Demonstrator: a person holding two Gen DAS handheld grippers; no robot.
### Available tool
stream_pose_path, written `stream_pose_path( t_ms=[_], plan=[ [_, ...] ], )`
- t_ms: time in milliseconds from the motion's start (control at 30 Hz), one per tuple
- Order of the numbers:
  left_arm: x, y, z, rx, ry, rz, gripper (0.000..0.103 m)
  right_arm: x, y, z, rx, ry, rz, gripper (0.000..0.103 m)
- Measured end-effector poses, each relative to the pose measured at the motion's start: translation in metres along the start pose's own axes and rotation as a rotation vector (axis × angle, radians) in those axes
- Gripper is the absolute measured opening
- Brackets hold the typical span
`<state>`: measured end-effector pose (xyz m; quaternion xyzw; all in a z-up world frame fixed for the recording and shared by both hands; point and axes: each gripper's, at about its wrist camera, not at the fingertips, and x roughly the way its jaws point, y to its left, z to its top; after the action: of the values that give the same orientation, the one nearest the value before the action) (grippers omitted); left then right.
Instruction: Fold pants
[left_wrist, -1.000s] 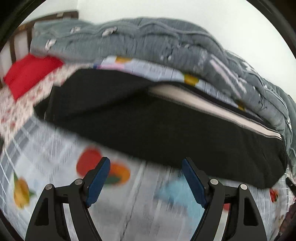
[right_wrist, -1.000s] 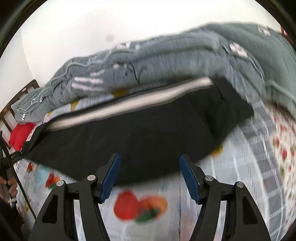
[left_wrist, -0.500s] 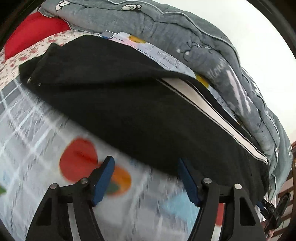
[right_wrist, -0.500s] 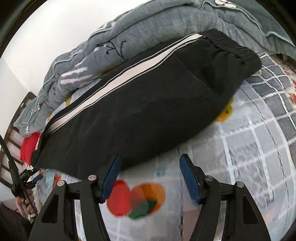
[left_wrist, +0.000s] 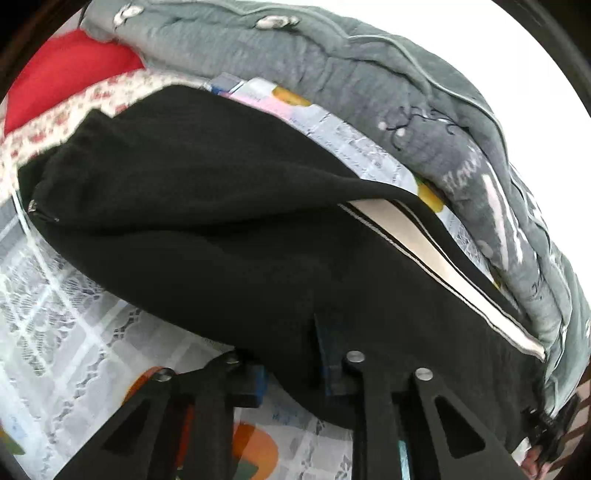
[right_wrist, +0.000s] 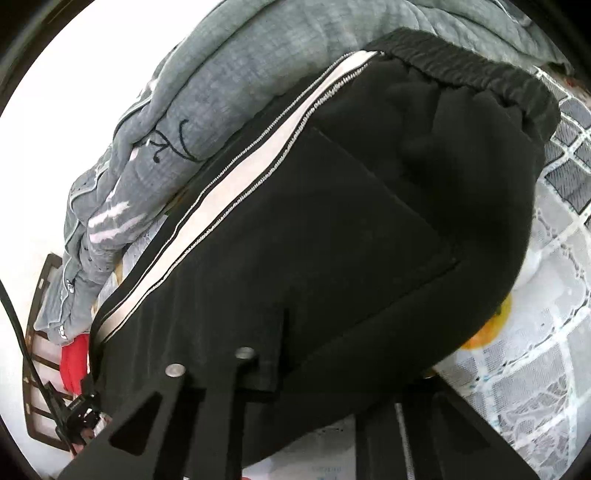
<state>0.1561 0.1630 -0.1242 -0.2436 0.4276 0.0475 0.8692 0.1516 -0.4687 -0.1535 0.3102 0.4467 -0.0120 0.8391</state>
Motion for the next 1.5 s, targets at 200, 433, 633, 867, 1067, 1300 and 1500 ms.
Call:
stream_pose_path(
  t_ms=[200, 433, 633, 867, 1067, 1300, 1500],
  plan=[
    [-0.045, -0.006, -0.025, 0.075, -0.027, 0.005, 0.014, -0.053, 0.0, -0.016, -0.047, -0.077, 0.003, 0.007],
    [-0.093, -0.003, -0.09, 0.115, 0.031, -0.056, 0.013, -0.125, -0.038, -0.055, -0.061, -0.071, -0.025, 0.007],
    [-0.118, -0.01, -0.141, 0.188, 0.089, -0.1, 0.014, -0.184, -0.083, -0.091, -0.023, -0.111, -0.105, 0.007],
    [-0.144, -0.001, -0.167, 0.3, 0.146, 0.005, 0.02, -0.204, -0.067, -0.141, -0.257, -0.13, -0.388, 0.028],
    [-0.189, 0.008, -0.181, 0.382, 0.073, 0.083, 0.024, -0.248, -0.056, -0.183, -0.33, -0.176, -0.387, 0.028],
    [-0.205, 0.046, -0.168, 0.25, 0.016, 0.06, 0.024, -0.266, -0.022, -0.186, -0.345, -0.279, -0.3, 0.029],
    [-0.208, 0.056, -0.157, 0.222, -0.02, 0.075, 0.024, -0.242, 0.003, -0.186, -0.383, -0.254, -0.192, 0.029]
  ],
)
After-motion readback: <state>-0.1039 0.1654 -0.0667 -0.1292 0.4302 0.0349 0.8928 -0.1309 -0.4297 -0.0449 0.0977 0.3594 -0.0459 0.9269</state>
